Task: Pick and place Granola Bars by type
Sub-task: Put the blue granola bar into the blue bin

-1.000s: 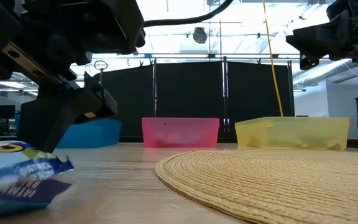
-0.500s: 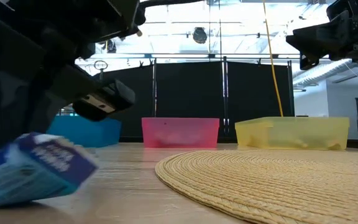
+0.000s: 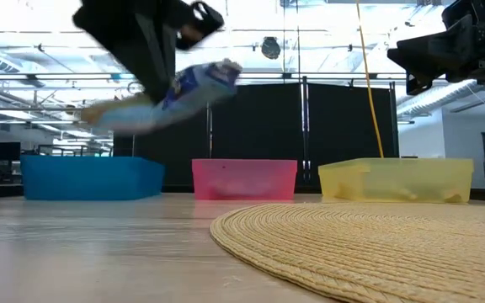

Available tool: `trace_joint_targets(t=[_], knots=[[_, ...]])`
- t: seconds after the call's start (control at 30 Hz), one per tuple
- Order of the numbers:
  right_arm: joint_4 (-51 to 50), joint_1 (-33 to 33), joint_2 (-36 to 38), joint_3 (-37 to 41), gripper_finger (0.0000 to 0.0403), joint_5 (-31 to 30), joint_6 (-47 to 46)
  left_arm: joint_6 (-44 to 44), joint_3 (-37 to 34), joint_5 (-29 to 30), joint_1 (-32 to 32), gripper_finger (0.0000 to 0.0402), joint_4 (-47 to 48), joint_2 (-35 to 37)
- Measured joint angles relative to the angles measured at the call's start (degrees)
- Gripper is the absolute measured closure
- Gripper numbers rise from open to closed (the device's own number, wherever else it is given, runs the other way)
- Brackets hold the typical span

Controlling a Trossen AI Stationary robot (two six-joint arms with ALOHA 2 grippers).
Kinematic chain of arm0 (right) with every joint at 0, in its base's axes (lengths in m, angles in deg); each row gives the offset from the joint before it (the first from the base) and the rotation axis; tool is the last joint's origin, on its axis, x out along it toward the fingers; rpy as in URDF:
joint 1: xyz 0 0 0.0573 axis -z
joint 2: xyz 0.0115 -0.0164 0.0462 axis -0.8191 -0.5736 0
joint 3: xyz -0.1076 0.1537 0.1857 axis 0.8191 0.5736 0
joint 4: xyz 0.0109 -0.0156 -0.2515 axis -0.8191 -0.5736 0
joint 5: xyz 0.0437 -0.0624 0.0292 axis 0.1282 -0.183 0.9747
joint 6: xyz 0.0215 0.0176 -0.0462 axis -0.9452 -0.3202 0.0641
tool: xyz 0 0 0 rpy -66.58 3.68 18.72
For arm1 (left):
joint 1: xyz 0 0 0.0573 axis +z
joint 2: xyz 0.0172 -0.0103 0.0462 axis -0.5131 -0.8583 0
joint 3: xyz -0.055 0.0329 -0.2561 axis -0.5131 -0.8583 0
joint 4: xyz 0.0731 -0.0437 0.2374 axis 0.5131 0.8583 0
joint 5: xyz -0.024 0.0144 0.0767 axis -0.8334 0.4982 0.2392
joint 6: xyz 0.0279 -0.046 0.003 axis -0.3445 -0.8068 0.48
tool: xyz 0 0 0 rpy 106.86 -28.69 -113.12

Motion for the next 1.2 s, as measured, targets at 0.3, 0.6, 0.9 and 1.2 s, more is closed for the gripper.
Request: trace_joint_targets(t=[0.3, 0.6, 0.9, 1.2], knots=[[0.2, 0.0, 0.0, 0.0, 0.0316, 0.0, 0.0, -4.5, -1.9, 19.9, 10.5, 0.0401, 19.2, 16.8], [0.3, 0.0, -0.1, 0.0, 0.0317, 0.0, 0.0, -7.0, -16.0, 15.7, 29.8, 0.0401, 19.2, 38.4], [0.3, 0.0, -0.1, 0.0, 0.0316, 0.0, 0.0, -3.7, -30.8, 2.8, 44.8, 0.0401, 8.7, 46.2], [0.3, 0.0, -0.1, 0.0, 0.0317, 0.0, 0.0, -2.4, -37.1, -10.7, 55.2, 0.0401, 8.7, 41.8]])
